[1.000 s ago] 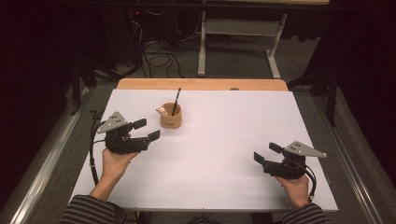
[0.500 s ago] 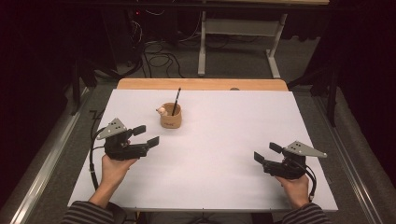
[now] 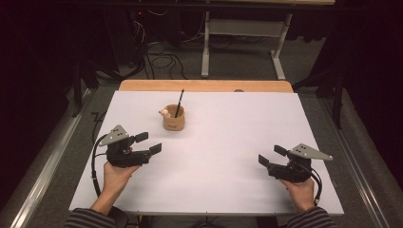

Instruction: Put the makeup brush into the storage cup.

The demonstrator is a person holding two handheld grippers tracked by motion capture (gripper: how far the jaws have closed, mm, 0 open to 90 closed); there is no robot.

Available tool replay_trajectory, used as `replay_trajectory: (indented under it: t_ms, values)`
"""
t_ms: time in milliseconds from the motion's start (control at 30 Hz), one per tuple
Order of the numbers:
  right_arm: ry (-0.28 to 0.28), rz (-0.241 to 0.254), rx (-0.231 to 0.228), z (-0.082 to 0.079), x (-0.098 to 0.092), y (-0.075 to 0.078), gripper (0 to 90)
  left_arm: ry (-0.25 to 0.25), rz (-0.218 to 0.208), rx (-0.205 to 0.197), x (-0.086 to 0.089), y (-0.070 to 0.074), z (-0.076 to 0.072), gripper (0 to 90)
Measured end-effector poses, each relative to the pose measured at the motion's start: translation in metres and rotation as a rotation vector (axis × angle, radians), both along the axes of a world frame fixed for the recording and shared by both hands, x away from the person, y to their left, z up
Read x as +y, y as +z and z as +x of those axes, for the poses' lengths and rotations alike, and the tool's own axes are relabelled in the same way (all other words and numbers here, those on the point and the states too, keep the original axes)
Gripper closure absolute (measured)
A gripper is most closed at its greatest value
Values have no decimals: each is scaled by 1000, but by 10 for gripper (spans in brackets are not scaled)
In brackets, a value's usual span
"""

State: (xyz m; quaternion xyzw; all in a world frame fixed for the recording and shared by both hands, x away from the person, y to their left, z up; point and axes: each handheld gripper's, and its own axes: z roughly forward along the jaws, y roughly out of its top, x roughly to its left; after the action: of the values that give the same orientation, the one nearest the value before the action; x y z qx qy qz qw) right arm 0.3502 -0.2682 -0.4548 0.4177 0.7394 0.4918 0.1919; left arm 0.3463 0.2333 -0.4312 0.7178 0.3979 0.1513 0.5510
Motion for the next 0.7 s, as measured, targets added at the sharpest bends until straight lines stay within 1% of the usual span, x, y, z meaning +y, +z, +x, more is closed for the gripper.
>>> replay_trajectory:
  t_ms: [333,533,600,700]
  values:
    - [-1,-1,-1,0,0,0,232,7,-4,2,-1,-5,-2,247]
    - [0,-1,-4,0,0,0,232,7,0,1,-2,-8,-3,244]
    - [1,-3,-4,0,0,0,232,6,7,-2,-3,-8,-3,243]
    - [-2,0,-2,0,0,0,232,8,3,0,-2,-9,-3,243]
